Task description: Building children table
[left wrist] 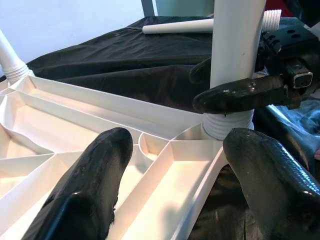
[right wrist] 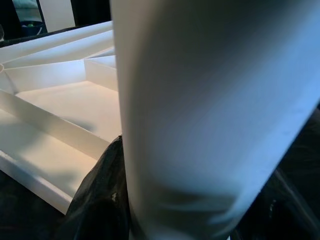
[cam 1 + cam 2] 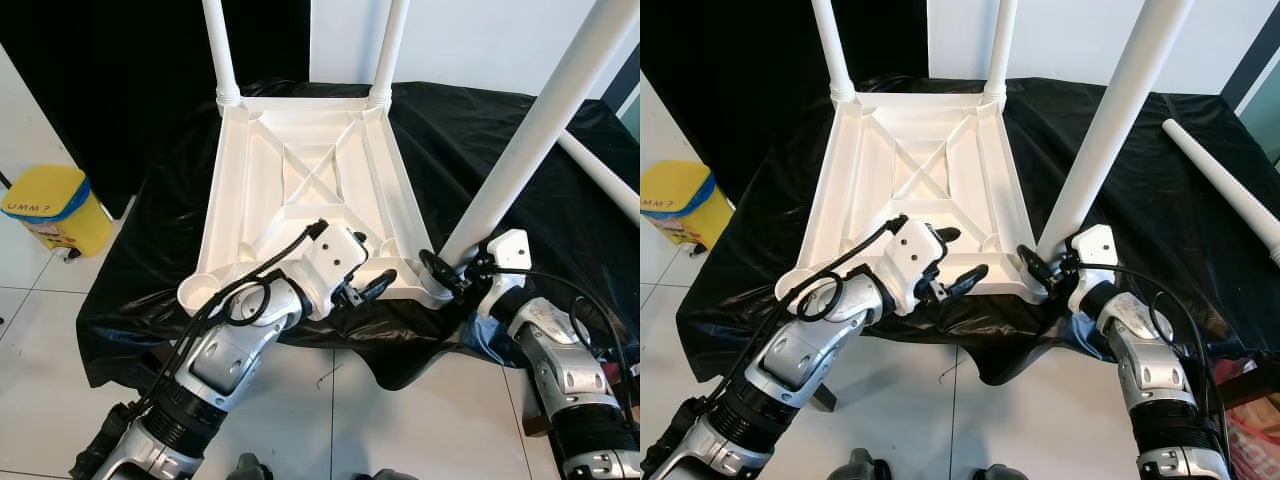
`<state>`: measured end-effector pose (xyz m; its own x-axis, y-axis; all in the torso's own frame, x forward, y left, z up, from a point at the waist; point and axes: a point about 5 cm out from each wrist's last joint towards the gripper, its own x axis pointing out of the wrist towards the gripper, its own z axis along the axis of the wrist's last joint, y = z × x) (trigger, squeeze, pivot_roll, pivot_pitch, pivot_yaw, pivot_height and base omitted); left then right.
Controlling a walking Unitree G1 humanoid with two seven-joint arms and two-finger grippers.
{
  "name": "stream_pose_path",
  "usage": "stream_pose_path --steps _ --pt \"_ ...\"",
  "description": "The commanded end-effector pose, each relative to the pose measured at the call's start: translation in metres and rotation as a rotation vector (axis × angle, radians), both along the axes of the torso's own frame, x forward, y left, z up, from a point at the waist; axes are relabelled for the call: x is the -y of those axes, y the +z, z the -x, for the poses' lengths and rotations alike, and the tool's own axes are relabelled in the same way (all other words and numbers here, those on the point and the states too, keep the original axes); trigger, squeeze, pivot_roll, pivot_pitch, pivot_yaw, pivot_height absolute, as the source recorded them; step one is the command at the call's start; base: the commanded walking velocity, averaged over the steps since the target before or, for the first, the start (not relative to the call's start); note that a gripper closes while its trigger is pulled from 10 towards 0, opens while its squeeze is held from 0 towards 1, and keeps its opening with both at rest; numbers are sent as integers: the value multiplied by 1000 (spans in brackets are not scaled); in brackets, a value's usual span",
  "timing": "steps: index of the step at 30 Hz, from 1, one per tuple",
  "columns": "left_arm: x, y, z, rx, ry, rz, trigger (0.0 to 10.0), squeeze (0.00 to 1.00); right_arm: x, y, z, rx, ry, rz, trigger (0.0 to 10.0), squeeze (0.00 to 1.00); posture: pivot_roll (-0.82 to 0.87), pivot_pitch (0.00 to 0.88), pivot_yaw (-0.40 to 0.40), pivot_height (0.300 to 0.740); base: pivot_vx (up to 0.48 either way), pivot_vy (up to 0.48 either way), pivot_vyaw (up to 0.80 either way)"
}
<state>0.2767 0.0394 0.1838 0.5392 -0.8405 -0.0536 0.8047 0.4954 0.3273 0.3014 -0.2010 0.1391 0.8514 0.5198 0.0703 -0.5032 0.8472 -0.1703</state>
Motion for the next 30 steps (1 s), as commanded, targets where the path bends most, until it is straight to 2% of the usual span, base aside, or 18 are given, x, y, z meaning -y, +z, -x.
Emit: stream_pose_path --steps 1,2,3,4,8,11,14,16,20,23,27,30 --pt "3 -3 6 -22 -76 -26 10000 0 3 -20 6 -93 2 19 0 0 8 74 -55 740 0 0 0" --pt "3 -3 6 -22 -76 -27 10000 0 4 -21 6 -101 -2 15 6510 0 8 74 -54 740 0 0 0" --pt "3 -3 6 -22 -76 -27 10000 0 4 -21 6 -101 -2 15 6510 0 8 74 -54 740 0 0 0" --pt "3 -3 6 -22 -77 -29 10000 0 4 -22 6 -108 -6 13 10000 0 7 75 -55 740 0 0 0" --pt "4 -3 6 -22 -79 -29 10000 0 1 -23 7 -110 -29 -6 10000 0 5 74 -55 740 0 0 0" --pt "4 -3 6 -24 -80 -30 10000 0 -8 -26 9 -121 -73 -37 10000 0 4 75 -56 740 0 0 0" --pt "5 -4 7 -25 -81 -29 10000 0 -14 -30 10 -132 -124 -33 10000 0 2 77 -57 740 0 0 0" --pt "5 -4 7 -28 -83 -27 10000 0 -18 -33 9 -139 -211 -55 10000 0 0 80 -59 740 0 0 0" --pt "6 -4 8 -32 -85 -26 10000 0 -19 -35 8 -160 -335 -108 10000 0 -3 83 -60 740 0 0 0" --pt "6 -4 8 -32 -85 -26 10000 0 -19 -35 8 -160 -335 -108 10000 0 -3 83 -60 740 0 0 0" --pt "7 -5 9 -38 -87 -22 10000 0 -27 -39 10 -168 -613 -178 10000 0 -13 93 -66 740 0 0 0" --pt "8 -6 9 -39 -88 -21 10000 0 -28 -40 11 -168 -681 -191 10000 0 -14 97 -68 740 0 0 0"
